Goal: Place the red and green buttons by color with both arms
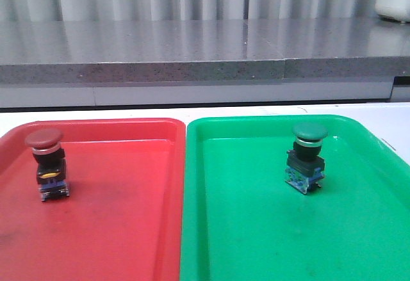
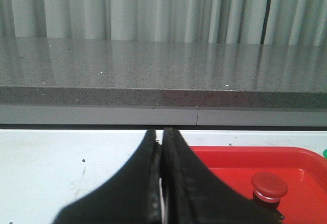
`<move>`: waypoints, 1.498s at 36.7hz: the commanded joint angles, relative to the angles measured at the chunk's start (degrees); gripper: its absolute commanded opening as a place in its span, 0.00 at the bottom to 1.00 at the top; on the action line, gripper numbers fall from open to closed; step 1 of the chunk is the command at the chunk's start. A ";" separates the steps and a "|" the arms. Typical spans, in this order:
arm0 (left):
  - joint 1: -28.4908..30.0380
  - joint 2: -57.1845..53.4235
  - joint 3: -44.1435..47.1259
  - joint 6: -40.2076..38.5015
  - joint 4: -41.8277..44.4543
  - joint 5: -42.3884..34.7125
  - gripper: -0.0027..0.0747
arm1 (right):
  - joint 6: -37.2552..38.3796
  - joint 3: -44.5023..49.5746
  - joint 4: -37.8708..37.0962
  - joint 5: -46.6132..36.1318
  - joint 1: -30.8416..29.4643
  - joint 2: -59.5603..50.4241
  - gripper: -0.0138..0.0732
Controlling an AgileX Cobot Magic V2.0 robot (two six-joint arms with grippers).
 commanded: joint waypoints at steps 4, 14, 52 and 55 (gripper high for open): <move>0.00 -0.98 1.45 -0.37 -0.45 -5.14 0.01 | -0.09 -1.50 -0.34 -3.17 0.08 -0.11 0.03; 0.00 -0.98 1.45 -0.37 -0.45 -5.14 0.01 | -0.09 -1.50 -0.34 -3.17 0.08 -0.11 0.03; 0.00 -0.98 1.45 -0.37 -0.45 -5.03 0.01 | -0.39 43.24 -5.01 -52.31 -19.11 -35.38 0.03; 0.00 -0.98 1.45 -0.37 -0.45 -5.03 0.01 | -0.19 43.24 -4.63 -53.08 -19.23 -35.38 0.03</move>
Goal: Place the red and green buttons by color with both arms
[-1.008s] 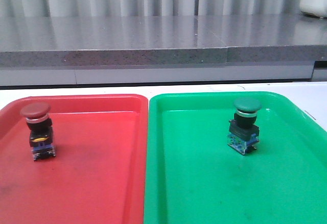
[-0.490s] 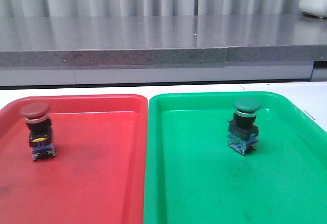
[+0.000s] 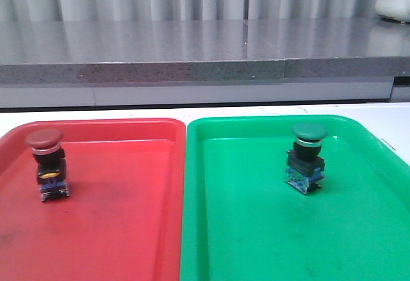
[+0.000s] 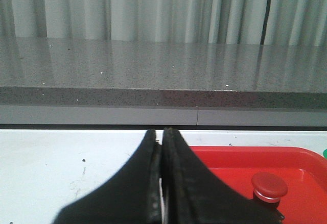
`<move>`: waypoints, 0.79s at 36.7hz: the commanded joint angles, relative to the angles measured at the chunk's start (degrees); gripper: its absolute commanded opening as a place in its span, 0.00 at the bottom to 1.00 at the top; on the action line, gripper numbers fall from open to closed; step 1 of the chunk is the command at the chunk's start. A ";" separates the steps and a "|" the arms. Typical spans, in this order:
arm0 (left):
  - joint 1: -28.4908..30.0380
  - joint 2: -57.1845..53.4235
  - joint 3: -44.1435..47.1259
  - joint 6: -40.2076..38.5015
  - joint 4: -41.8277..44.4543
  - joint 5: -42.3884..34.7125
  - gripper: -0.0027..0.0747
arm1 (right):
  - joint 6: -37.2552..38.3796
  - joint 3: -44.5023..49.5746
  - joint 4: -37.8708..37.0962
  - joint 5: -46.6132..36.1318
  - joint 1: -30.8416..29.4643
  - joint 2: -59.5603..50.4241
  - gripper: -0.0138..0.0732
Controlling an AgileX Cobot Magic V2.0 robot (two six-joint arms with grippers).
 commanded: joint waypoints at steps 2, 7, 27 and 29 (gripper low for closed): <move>0.00 -0.98 1.45 -0.37 -0.45 -5.03 0.01 | 0.15 -0.38 0.00 -5.97 -0.51 -0.96 0.03; 0.00 -0.98 1.45 -0.37 -0.45 -5.03 0.01 | 0.20 -0.38 0.00 -6.16 -0.51 -0.96 0.03; 0.00 -0.98 1.45 -0.37 -0.45 -5.03 0.01 | 0.48 -0.38 7.25 -6.27 -0.99 -0.96 0.03; 0.00 -0.98 1.45 -0.37 -0.45 -5.03 0.01 | 0.48 -0.38 7.25 -6.27 -0.99 -0.96 0.03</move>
